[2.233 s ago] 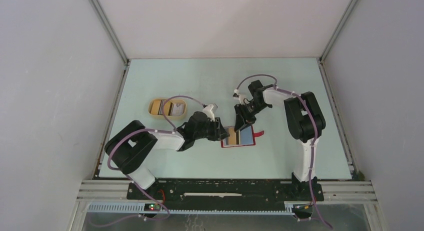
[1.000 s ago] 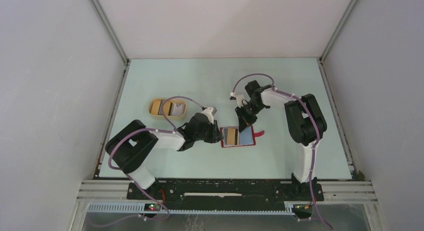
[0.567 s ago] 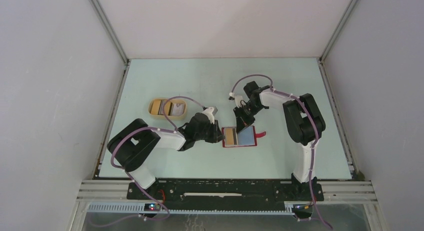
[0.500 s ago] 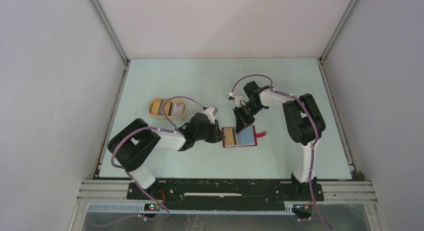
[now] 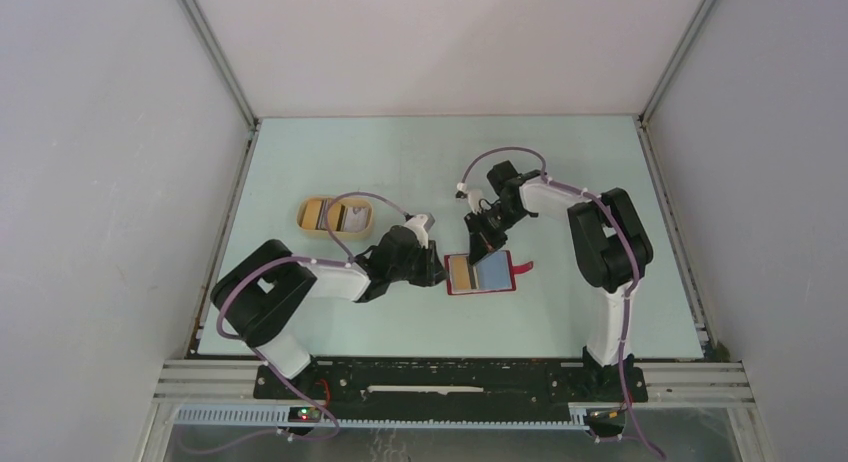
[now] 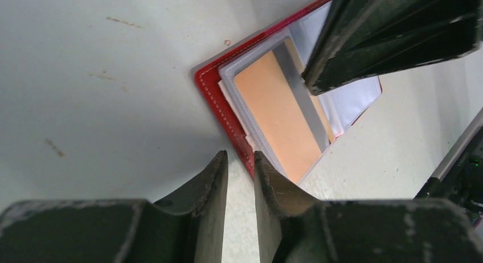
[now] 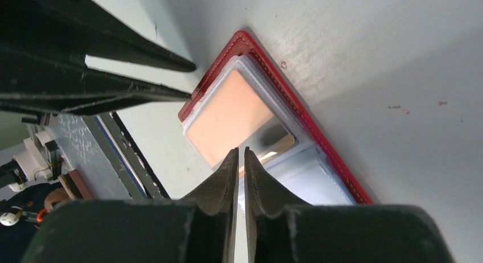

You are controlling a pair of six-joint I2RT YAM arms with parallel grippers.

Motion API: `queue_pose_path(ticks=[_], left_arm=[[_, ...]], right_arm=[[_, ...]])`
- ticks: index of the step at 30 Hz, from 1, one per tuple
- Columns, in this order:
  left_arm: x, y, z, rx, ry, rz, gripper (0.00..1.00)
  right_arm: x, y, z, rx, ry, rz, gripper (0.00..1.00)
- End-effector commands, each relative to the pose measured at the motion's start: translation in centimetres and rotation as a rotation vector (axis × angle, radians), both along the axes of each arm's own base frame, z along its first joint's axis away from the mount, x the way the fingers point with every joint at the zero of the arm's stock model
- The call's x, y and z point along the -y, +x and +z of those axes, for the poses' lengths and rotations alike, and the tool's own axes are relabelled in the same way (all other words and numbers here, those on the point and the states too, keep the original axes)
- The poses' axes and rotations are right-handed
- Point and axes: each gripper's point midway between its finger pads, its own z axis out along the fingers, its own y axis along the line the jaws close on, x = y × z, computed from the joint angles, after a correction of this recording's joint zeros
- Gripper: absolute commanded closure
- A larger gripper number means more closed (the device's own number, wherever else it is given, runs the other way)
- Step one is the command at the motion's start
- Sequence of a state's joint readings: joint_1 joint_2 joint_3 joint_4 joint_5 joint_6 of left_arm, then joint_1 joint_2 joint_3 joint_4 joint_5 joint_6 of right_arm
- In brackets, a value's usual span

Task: Put the credit cards into the card holder
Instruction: Insert the credit card into the card slot.

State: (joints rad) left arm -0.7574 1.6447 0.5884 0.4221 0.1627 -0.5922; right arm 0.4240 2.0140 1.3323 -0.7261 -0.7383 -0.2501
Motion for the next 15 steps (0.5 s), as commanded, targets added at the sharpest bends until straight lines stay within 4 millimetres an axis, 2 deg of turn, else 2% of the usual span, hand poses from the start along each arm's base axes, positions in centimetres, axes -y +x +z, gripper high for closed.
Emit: queue_pose_path(ticks=[1, 9, 15], left_arm=[[-1.4, 0.4, 1.4, 0.072, 0.048, 0.031, 0.71], [-3.6, 1.0, 5.0, 0.237, 0.066, 0.066, 0.70], [-6.7, 2.0, 7.2, 0.359, 0.158, 0.143, 0.68]], right_arm=[[0.1, 0.9, 4.1, 0.123, 0.075, 0.059, 0.85], [0.5, 0.7, 7.4, 0.200, 0.152, 0.108, 0.81], [0.8, 0.4, 9.2, 0.236, 0.197, 0.126, 0.80]])
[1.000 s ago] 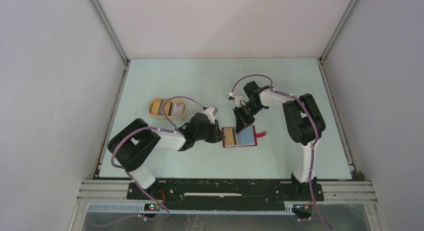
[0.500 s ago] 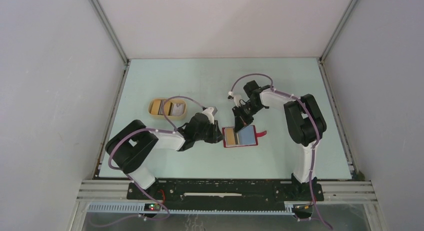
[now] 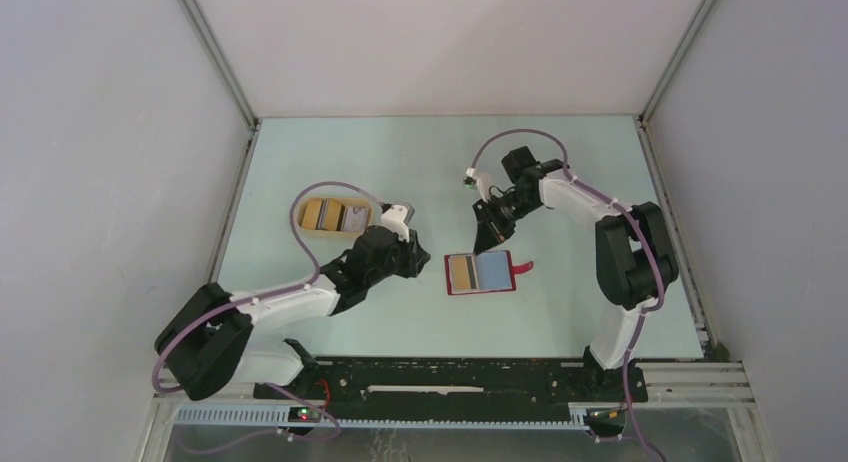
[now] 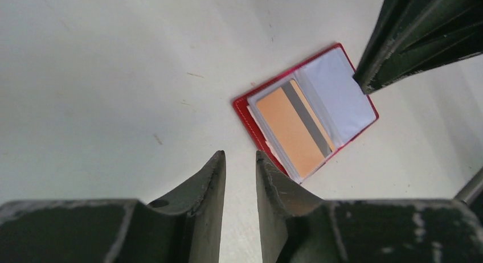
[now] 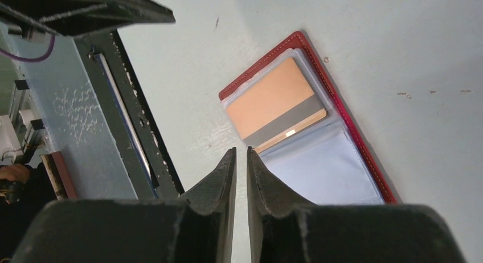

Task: Put the credit cards into the card holder
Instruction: Insert the credit card into the card slot, then pick up the credit card from the storage box.

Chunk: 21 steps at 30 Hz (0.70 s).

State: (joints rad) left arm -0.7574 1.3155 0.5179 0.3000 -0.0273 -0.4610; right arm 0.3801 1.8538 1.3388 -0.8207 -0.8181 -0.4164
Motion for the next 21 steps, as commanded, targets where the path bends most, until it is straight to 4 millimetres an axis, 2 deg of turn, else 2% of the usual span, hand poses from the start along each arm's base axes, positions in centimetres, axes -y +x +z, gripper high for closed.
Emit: queue_pose_path(ticks=[1, 8, 12, 19, 21], left_arm=[[-3.2, 0.9, 1.5, 0.131, 0.113, 0.081, 0.67], [-8.1, 2.3, 3.8, 0.240, 0.266, 0.245, 0.52], [-11.0, 3.0, 5.2, 0.292, 0.346, 0.344, 0.36], [-15.5, 4.3, 7.0, 0.314, 0.385, 0.467, 0.04], [-17.0, 4.7, 7.3, 0.313, 0.400, 0.505, 0.00]], right_arm=[[-0.2, 0.3, 3.4, 0.087, 0.077, 0.040, 0.80], [-0.1, 0.2, 4.2, 0.098, 0.097, 0.046, 0.80], [-0.1, 0.1, 4.4, 0.099, 0.102, 0.048, 0.80], [0.2, 0.3, 4.7, 0.110, 0.107, 0.039, 0.80], [0.4, 0.4, 4.9, 0.113, 0.108, 0.031, 0.80]])
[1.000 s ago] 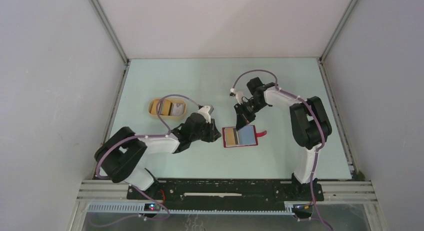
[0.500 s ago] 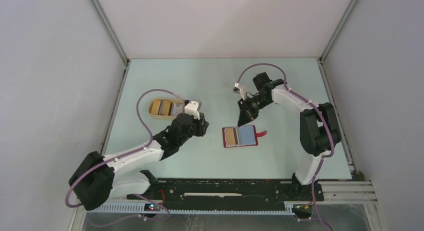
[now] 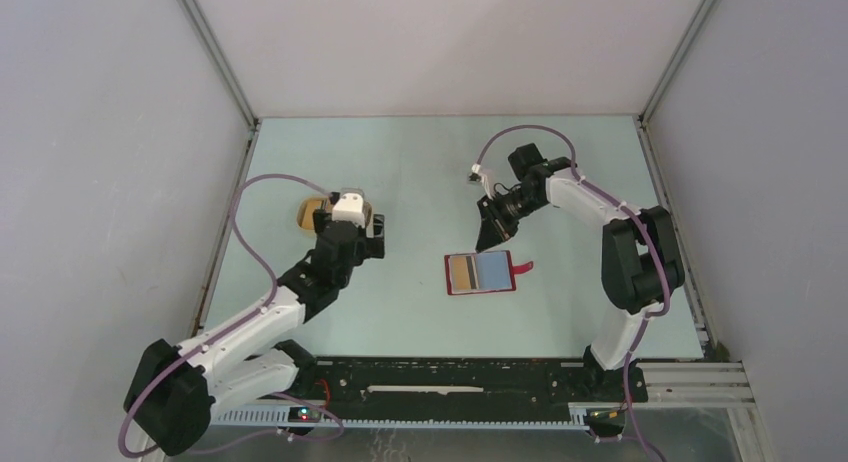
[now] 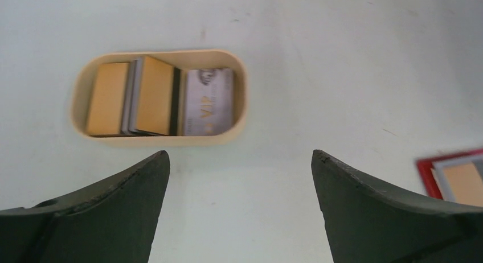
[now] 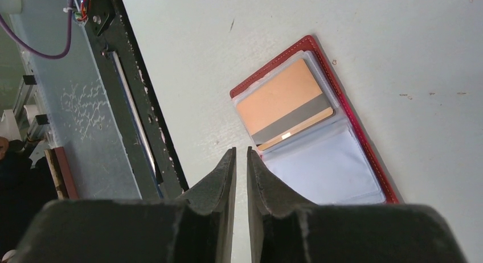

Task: Put the credit cards into the card holder
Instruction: Pick up the credit card from the storage box.

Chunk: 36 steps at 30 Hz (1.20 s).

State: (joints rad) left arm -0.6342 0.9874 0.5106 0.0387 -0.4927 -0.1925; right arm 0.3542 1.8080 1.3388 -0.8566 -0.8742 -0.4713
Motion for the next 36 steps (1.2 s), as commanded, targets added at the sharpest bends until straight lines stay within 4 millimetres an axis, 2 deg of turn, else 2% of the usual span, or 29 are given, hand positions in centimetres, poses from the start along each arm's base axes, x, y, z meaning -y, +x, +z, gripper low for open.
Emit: queue_pose_path(ticks=[1, 3, 11, 16, 19, 24, 36], left_arm=[[-3.5, 1.0, 1.7, 0.039, 0.052, 0.096, 0.00], [-4.4, 1.5, 1.8, 0.030, 0.046, 0.112, 0.00], [-7.9, 3.3, -0.7, -0.133, 0.128, 0.201, 0.00], [-9.6, 5.2, -0.4, -0.185, 0.173, 0.241, 0.01], [-10.3, 6.6, -0.1, -0.211, 0.183, 0.238, 0.06], [-10.9, 8.4, -1.1, -0.295, 0.160, 0.207, 0.21], [-11.7, 11.0, -4.2, -0.433, 0.169, 0.143, 0.36]], right_arm=[[0.1, 0.8, 3.0, 0.085, 0.048, 0.003, 0.80], [0.4, 1.0, 3.1, 0.095, 0.042, -0.006, 0.80], [1.4, 2.0, 3.5, 0.158, 0.008, -0.046, 0.79], [1.6, 2.2, 3.9, 0.179, 0.012, -0.056, 0.78], [1.7, 2.1, 3.9, 0.177, 0.013, -0.057, 0.78], [1.8, 2.2, 3.8, 0.172, 0.014, -0.061, 0.78], [1.9, 2.3, 3.4, 0.156, 0.013, -0.062, 0.78]])
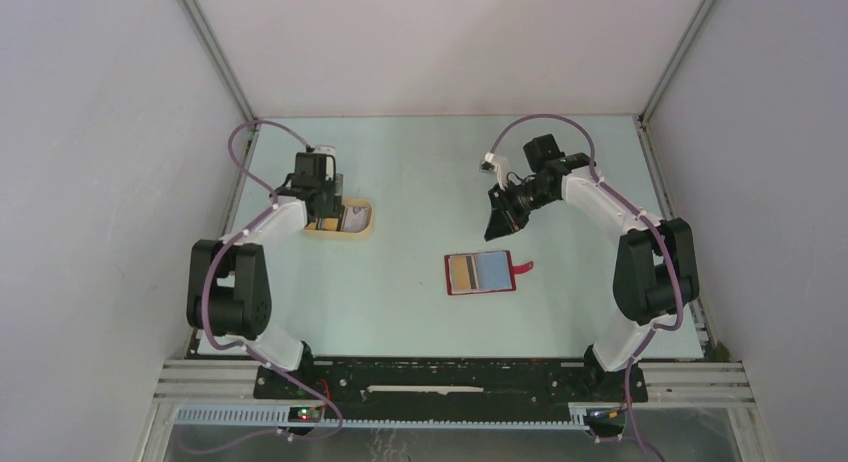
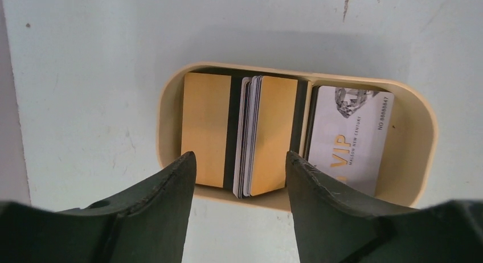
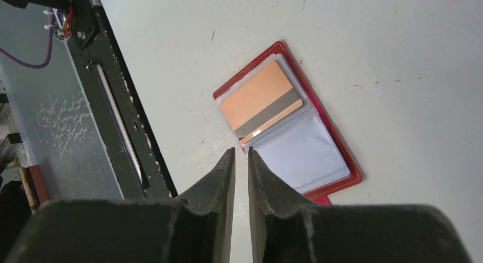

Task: Put the credit cards into the card holder
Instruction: Pick up the credit card from the storage box.

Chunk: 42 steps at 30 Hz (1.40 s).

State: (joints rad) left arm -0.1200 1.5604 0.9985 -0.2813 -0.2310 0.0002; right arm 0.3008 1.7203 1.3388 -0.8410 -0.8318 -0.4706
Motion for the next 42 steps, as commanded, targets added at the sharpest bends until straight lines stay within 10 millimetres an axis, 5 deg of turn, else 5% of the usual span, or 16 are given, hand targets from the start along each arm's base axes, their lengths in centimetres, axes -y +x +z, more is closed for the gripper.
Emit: queue_pose_path(ticks=[1, 19, 42], left_arm=[[0.0, 1.8, 0.8, -0.006, 0.004, -0.043, 0.37], [-0.9, 2.3, -1.6, -0.085, 0.053, -0.029, 0.46], [-2.1, 2.0, 0.0, -0.047, 0.067, 0.015, 0.61]], right_arm=[[0.0, 0.6, 1.0, 0.045, 0.017, 0.003, 0.78], [0.0, 0.5, 1.0, 0.035, 0.028, 0.006, 0.78], [0.0, 0.4, 1.1, 0.031, 0.035, 0.010, 0.78]])
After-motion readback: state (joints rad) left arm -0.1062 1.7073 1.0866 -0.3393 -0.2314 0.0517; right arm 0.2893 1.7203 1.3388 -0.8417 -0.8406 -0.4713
